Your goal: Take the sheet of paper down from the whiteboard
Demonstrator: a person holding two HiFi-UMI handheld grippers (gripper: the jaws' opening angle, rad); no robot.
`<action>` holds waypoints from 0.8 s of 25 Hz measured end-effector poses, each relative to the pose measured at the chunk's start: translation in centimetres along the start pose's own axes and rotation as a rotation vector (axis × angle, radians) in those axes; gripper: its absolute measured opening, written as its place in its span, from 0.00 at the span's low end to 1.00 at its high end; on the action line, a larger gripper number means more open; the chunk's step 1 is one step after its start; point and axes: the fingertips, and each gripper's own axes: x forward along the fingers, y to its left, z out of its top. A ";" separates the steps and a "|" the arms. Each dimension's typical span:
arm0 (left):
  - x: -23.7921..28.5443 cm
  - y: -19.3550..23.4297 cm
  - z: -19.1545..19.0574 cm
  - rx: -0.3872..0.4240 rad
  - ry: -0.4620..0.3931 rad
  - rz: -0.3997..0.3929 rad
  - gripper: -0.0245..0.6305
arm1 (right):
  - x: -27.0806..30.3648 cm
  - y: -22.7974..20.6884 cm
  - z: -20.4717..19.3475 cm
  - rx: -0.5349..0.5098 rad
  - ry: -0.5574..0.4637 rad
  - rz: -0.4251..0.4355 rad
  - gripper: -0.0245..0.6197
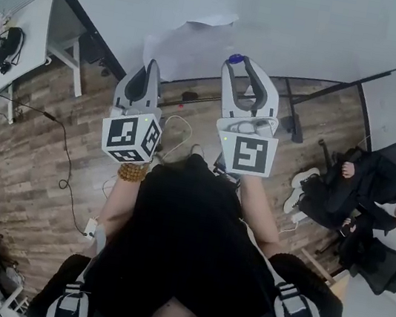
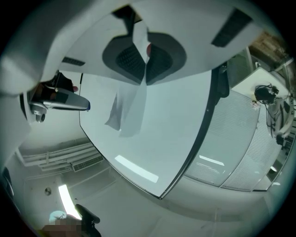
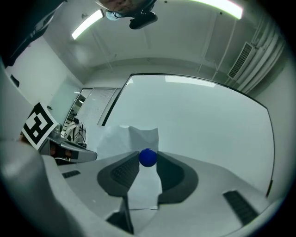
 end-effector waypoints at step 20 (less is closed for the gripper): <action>-4.3 0.2 -0.3 0.123 -0.005 0.048 0.05 | -2.0 5.8 -3.1 0.104 0.085 0.065 0.22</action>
